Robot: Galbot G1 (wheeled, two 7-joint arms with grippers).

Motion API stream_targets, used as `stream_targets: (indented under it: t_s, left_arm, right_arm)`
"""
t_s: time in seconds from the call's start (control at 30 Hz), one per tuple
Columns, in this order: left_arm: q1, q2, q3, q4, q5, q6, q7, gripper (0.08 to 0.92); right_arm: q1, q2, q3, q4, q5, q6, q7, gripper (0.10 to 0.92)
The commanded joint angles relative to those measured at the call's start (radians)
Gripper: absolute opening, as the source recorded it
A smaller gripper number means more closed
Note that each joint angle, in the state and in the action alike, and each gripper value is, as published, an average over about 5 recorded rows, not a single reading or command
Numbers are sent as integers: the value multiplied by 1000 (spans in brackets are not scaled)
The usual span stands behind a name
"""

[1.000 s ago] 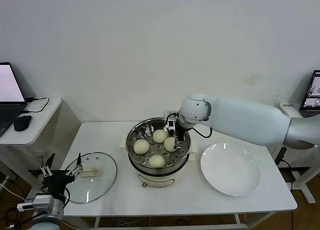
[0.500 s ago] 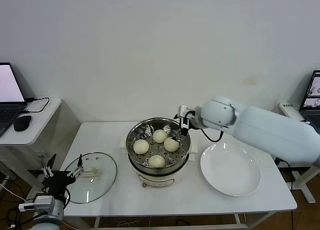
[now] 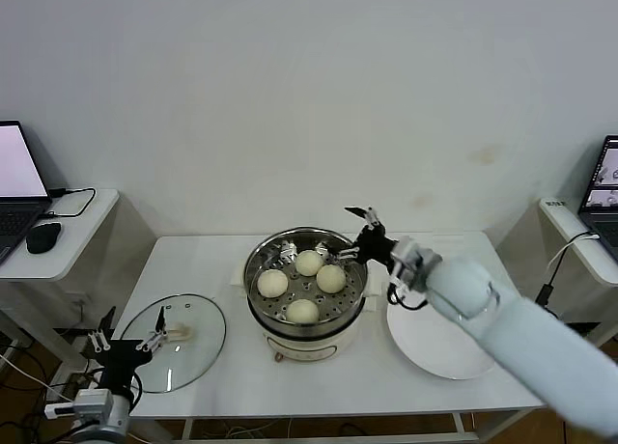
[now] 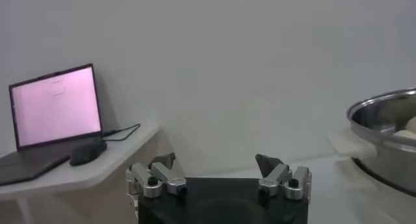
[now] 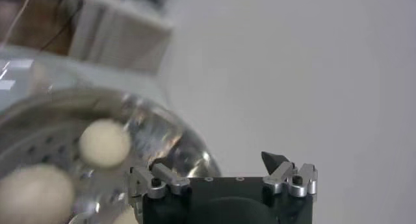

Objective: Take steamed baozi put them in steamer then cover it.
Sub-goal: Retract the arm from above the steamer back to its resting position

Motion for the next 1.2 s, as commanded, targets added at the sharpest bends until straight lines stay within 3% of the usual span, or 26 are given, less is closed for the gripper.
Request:
stream_targets:
  t_s: [0.03,0.23,0.4,0.73,0.93,1.2]
  left_arm:
    - [0,-22,26,47,105,-64,-26,823]
    - [-4,-20,39,103,321,-130,-69,823]
    - [-23,-14,12,183,660,-224,-138,823]
    - [11,104,-52,348,1208,-242,-141,823]
    - [39,138,-14,409,1339,-235,-128,823]
    - [-61,141,71,467,1383,-228,-122,823]
  right_arm:
    - [-671,329,698,50,-242,355,-8,823]
    - [-830,515,876,51,-260,395,-68,823]
    - [-926,601,924,45,-275,408,-63,823]
    - [-961,643,947,-16,-348,463,-22,823]
    - [-958,655,958,-49,-359,478,-11,823]
    - [-964,679,955,-31,-373,473,-7,822]
